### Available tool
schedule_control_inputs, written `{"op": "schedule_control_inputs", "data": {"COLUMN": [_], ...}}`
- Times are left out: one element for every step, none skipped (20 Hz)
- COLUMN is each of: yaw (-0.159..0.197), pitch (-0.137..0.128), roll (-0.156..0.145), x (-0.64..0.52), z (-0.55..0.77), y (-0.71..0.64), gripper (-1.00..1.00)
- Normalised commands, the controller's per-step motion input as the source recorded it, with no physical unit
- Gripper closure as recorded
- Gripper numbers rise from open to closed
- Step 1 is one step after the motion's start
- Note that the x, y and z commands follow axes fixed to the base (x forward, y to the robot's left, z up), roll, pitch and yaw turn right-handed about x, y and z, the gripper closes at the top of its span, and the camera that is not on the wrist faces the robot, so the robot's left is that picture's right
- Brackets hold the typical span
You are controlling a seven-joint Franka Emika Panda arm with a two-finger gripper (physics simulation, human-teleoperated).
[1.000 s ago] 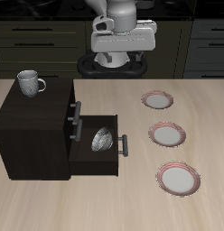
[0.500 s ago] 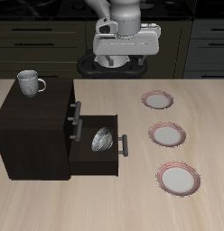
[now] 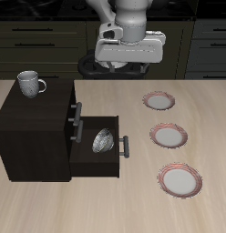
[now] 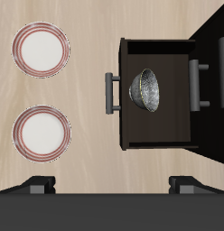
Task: Open the top drawer
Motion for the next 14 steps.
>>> {"op": "schedule_control_inputs", "data": {"yaw": [0.033,0.073,-0.047,0.018,0.010,0.024,0.063,0.071,0.029,0.127,-0.023,0.077,-0.007,-0.016], "pitch": [-0.002,-0.018,0.042,-0.040,0.022,0.011,-0.041,-0.038,0.004,-0.057,0.026,-0.033,0.016,0.008], "roll": [-0.092,-0.093,-0.057,-0.083,-0.107,-0.111,-0.100,-0.071,-0.095,-0.113,-0.074,-0.117,-0.123,-0.124], "x": [0.26,0.36,0.33,0.22,0.57,0.26,0.21,0.19,0.26,0.28,0.25,0.22,0.31,0.21], "z": [-0.05,-0.06,-0.01,0.05,-0.13,-0.02,0.00,0.01,-0.04,0.01,-0.11,-0.03,-0.13,-0.09], "y": [-0.09,-0.13,-0.13,-0.13,-0.11,-0.24,-0.09,-0.08,-0.06,-0.03,-0.06,-0.03,-0.15,-0.08], "gripper": [-1.00,-1.00,-1.00,-1.00,-1.00,-1.00,-1.00,-1.00,-1.00,-1.00,-1.00,-1.00,-1.00,-1.00]}}
